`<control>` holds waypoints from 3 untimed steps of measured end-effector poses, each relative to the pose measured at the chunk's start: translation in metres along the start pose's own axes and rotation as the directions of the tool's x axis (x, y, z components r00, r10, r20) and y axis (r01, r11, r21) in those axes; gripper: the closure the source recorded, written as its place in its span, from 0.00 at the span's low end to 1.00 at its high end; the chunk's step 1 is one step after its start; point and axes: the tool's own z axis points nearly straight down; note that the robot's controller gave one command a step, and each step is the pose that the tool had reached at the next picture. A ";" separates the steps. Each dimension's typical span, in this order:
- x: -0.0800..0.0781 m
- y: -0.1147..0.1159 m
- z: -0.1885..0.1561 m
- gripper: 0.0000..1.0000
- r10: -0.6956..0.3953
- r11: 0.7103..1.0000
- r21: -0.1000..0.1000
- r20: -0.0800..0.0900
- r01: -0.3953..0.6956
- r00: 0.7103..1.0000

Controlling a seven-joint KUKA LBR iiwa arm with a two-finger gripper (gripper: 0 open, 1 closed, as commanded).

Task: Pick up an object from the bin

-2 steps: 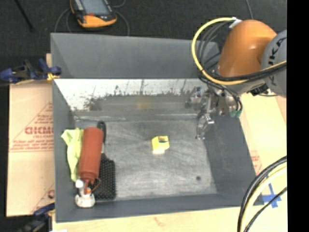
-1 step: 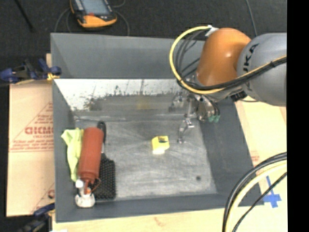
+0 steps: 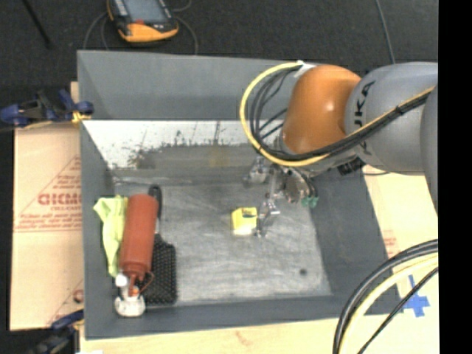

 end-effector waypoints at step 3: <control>-0.009 -0.001 0.067 1.00 0.180 0.984 -0.001 0.024 -0.180 0.983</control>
Offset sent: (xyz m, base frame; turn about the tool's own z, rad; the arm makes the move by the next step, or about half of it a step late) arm 0.0014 0.0006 -0.0743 0.1830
